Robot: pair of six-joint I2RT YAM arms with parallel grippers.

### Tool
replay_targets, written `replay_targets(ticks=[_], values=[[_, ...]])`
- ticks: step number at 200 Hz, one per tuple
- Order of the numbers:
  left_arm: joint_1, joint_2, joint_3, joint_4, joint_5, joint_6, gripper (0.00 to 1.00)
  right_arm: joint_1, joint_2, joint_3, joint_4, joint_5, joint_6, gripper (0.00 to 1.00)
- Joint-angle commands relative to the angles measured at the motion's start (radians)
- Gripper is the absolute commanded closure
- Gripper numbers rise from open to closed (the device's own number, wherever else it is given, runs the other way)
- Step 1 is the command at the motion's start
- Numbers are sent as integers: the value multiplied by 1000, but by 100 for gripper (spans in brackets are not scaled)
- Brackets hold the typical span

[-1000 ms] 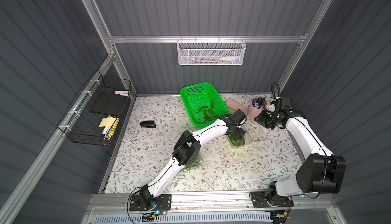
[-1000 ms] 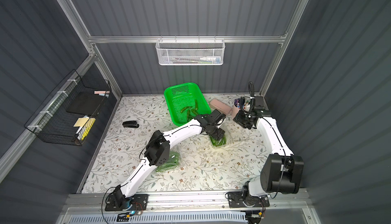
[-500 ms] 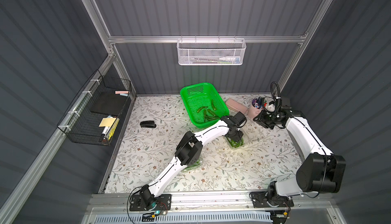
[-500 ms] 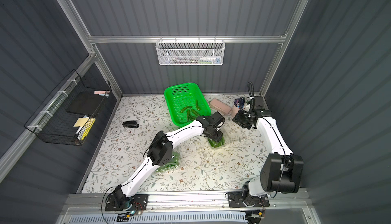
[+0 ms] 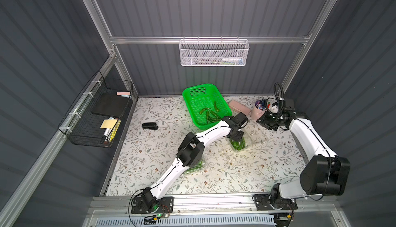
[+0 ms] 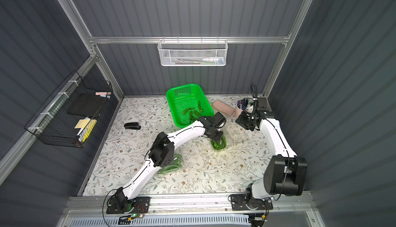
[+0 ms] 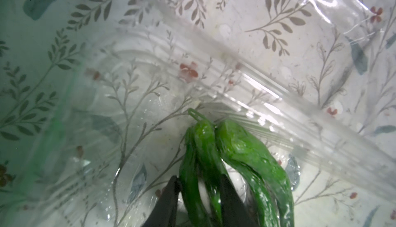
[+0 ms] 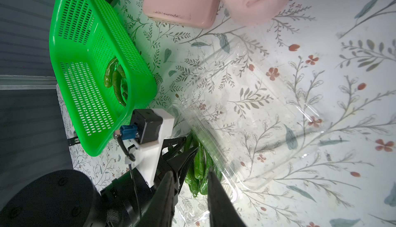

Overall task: Take small green peppers out of containers
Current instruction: Pick up the green pepper from the packing box, then place the green pepper in the basket.

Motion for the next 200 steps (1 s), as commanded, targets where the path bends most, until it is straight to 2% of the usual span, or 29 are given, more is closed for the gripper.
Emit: replay_targets(ticks=[1, 32, 71, 130, 168, 200], values=[[16, -32, 14, 13, 34, -8, 74, 2, -1, 4, -16, 9, -12, 70], [19, -76, -6, 46, 47, -8, 88, 1, -3, 4, -20, 18, -14, 70], [23, -150, -34, 113, 73, -11, 100, 2, 0, 5, -22, 22, -13, 69], [67, -265, -79, 181, 165, -42, 100, 2, 9, 14, -27, 21, -16, 69], [182, -323, -104, 252, 268, -95, 100, 4, 24, 26, -32, 8, -19, 69], [305, -345, -73, 271, 269, -101, 100, 29, 36, 42, -39, -18, -34, 69]])
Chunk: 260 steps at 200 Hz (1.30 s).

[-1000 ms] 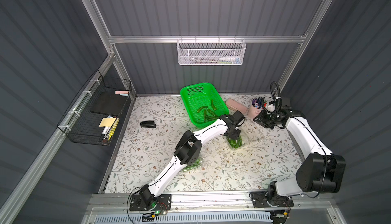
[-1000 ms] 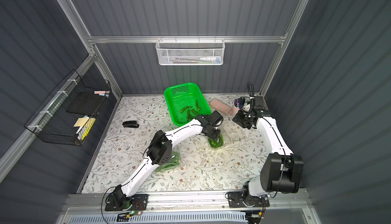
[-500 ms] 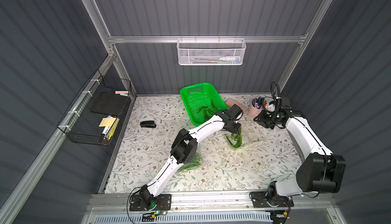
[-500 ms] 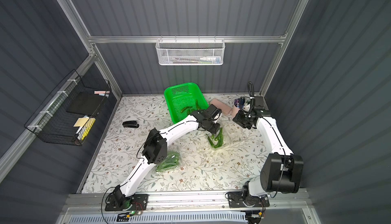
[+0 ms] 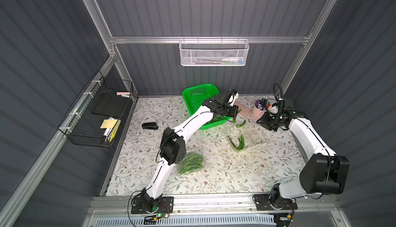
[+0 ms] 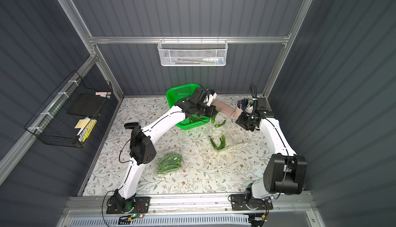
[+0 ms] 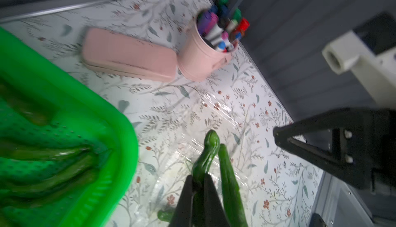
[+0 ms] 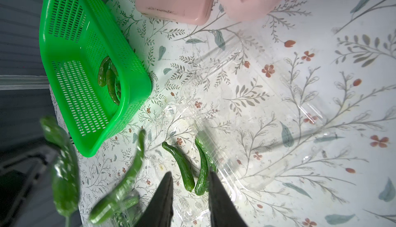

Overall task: Take small green peppers out of containers
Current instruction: Place the green pepper in the basket, then pick up the green pepper from the packing box.

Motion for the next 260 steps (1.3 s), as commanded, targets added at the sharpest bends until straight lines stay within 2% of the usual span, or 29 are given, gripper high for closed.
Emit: replay_targets(ticks=[1, 46, 50, 54, 57, 66, 70, 76, 79, 128, 220, 260], values=[[96, -46, 14, 29, 31, -25, 100, 26, 17, 38, -22, -28, -28, 69], [280, 17, 57, 97, -35, -54, 100, 166, 76, 61, -51, -25, -47, 69], [291, 29, 60, 99, -43, -59, 97, 182, 84, 60, -52, -25, -50, 68], [301, 40, 63, 101, -51, -65, 89, 199, 91, 57, -52, -27, -51, 67], [306, 47, 66, 102, -55, -70, 80, 211, 98, 56, -54, -25, -51, 67], [318, 64, 67, 107, -68, -80, 36, 248, 117, 52, -60, -23, -55, 66], [320, 71, 68, 108, -68, -82, 21, 264, 126, 50, -61, -25, -56, 66], [322, 77, 73, 104, -70, -85, 6, 286, 139, 45, -64, -29, -64, 66], [322, 78, 74, 103, -72, -88, 2, 296, 146, 45, -68, -31, -66, 66], [322, -41, -90, 147, -83, -125, 1, 398, 268, 28, -94, 6, -97, 66], [319, -195, -358, 229, -71, -135, 1, 417, 351, 15, -55, 97, -93, 66], [313, -217, -399, 236, -74, -145, 1, 426, 394, 11, -52, 95, -106, 66]])
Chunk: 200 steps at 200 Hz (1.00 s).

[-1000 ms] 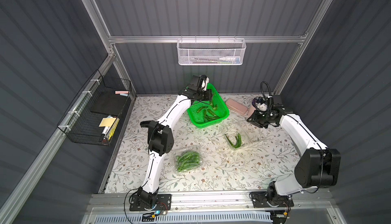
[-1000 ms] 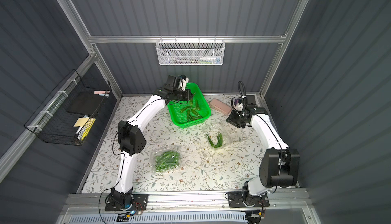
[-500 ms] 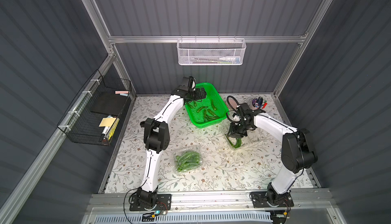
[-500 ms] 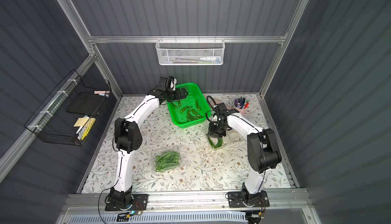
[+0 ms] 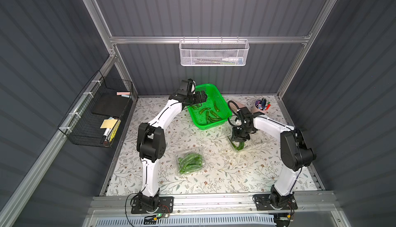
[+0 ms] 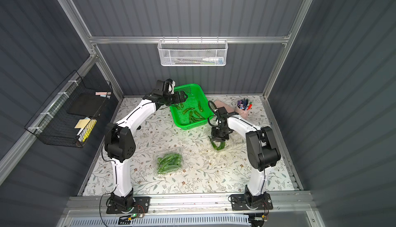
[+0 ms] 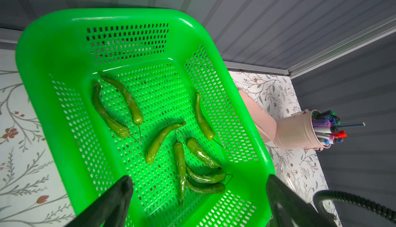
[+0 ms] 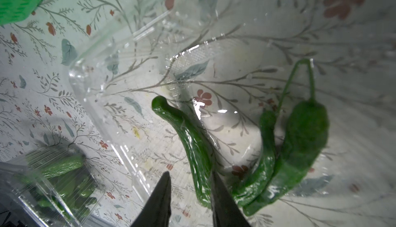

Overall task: Take small green peppers out of containers
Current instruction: Pick up the green pepper from the packing box.

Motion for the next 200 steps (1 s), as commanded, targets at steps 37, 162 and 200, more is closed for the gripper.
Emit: replay_targets(ticks=[37, 162, 200], values=[[-7, -25, -27, 20, -5, -17, 1, 36, 55, -32, -13, 39, -37, 64], [-9, -9, 1, 12, -3, -30, 1, 75, 63, -38, 19, 145, -5, 93], [-12, -17, 1, 5, -4, -27, 1, 63, -69, 32, -35, 140, -7, 99]])
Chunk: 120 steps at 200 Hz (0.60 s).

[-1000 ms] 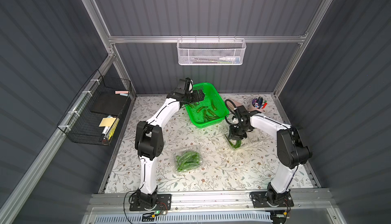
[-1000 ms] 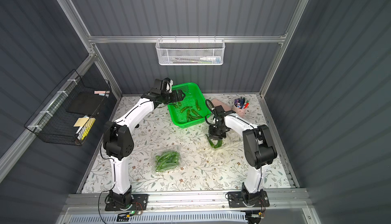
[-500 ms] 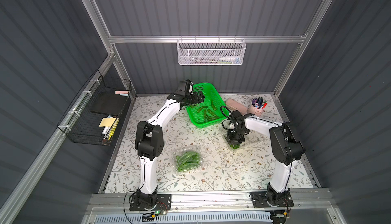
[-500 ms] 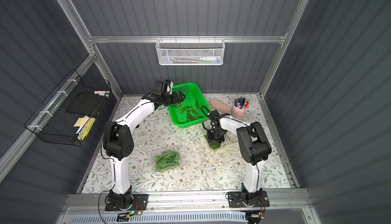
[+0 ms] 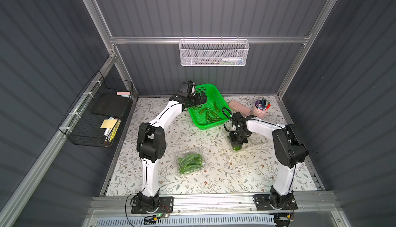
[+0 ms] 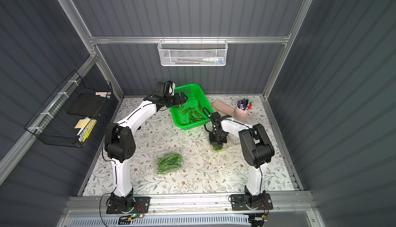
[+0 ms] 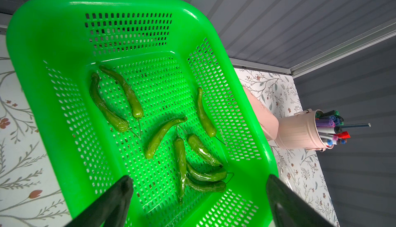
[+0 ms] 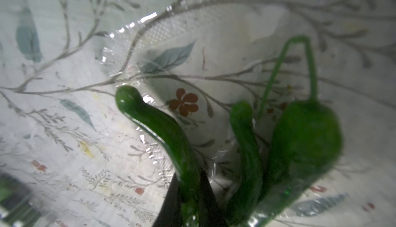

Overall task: Take small green peppers out of containers
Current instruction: Place the green pepper in the basket.

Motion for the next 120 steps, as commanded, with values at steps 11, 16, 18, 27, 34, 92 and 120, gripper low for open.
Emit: replay_targets(ticks=[11, 16, 18, 27, 34, 92, 120], values=[[-11, -26, 17, -11, -3, -7, 1, -10, -130, 100, -46, -2, -10, 99], [-12, -32, 10, -5, -3, -9, 1, -10, -140, 123, -44, -2, -11, 99], [-12, -35, 8, -2, -3, -10, 1, -11, -142, 133, -44, -2, -11, 99], [-15, -47, -5, 8, -5, -15, 1, -10, -147, 186, -41, -6, -4, 98], [-17, -55, -12, 11, -14, -20, 1, -11, -141, 233, -35, -16, 2, 98], [-66, -111, -72, -19, -135, -19, 1, -18, 210, 792, 13, -85, 52, 58], [-130, -123, -87, -45, -227, 26, 1, -38, 291, 1004, -127, -120, 57, 46]])
